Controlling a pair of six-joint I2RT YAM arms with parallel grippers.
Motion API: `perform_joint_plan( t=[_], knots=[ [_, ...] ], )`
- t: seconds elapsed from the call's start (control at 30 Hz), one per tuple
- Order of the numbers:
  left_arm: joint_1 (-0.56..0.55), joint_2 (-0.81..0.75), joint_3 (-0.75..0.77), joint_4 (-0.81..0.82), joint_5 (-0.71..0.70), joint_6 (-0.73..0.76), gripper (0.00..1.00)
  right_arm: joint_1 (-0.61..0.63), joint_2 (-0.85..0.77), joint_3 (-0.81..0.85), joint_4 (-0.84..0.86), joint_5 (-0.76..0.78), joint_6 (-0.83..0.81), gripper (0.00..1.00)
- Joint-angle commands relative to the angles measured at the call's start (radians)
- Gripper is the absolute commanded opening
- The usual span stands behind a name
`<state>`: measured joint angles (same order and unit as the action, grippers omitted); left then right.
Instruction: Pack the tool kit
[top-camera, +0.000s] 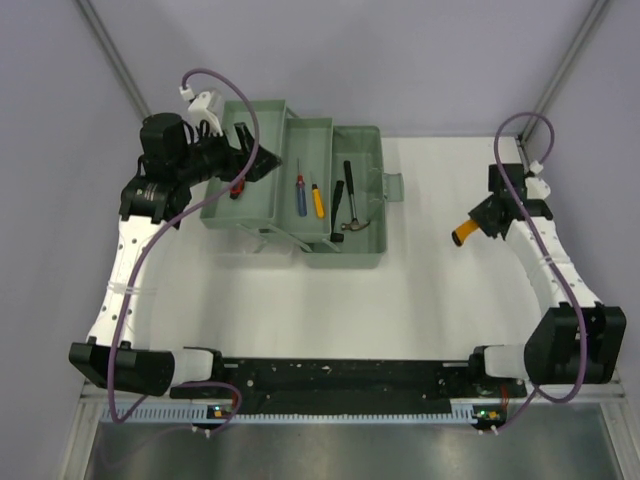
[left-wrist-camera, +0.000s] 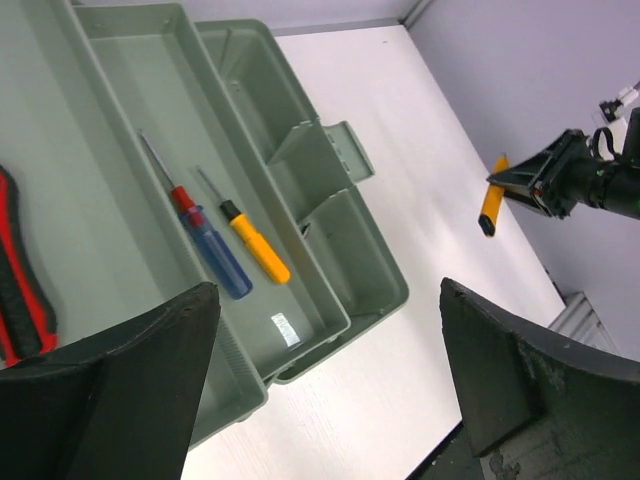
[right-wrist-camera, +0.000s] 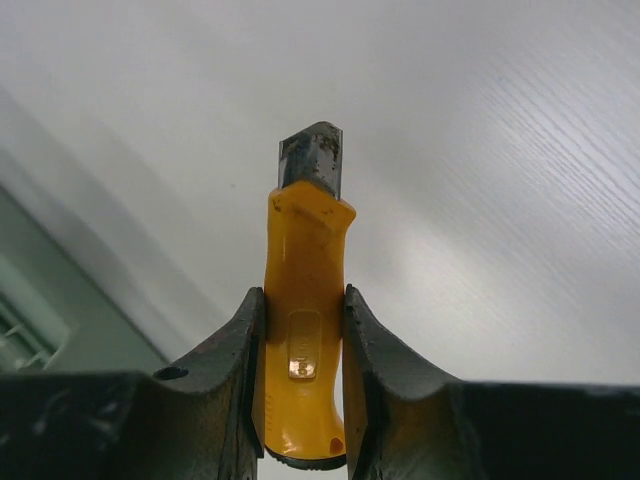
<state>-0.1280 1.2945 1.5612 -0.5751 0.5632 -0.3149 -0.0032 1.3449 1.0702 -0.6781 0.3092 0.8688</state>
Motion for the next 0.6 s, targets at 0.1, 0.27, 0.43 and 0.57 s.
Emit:
perform_joint_plan(
  t=[0.1,0.27,0.43,0.57],
  knots=[
    [-0.039,-0.031,-0.015,0.127,0.151,-0.062,0.94,0.101,-0.145,0.149,0.089,-0.112,-0.091,0.00],
    [-0.059,-0.047,-0.052,0.210,0.207,-0.156,0.93,0.146,-0.174,0.183,0.208,-0.306,-0.151,0.00],
    [-0.090,-0.060,-0.069,0.306,0.251,-0.265,0.93,0.239,-0.188,0.214,0.349,-0.482,-0.224,0.00],
    [-0.102,-0.072,-0.073,0.366,0.270,-0.328,0.93,0.295,-0.190,0.221,0.514,-0.674,-0.228,0.00]
  ],
)
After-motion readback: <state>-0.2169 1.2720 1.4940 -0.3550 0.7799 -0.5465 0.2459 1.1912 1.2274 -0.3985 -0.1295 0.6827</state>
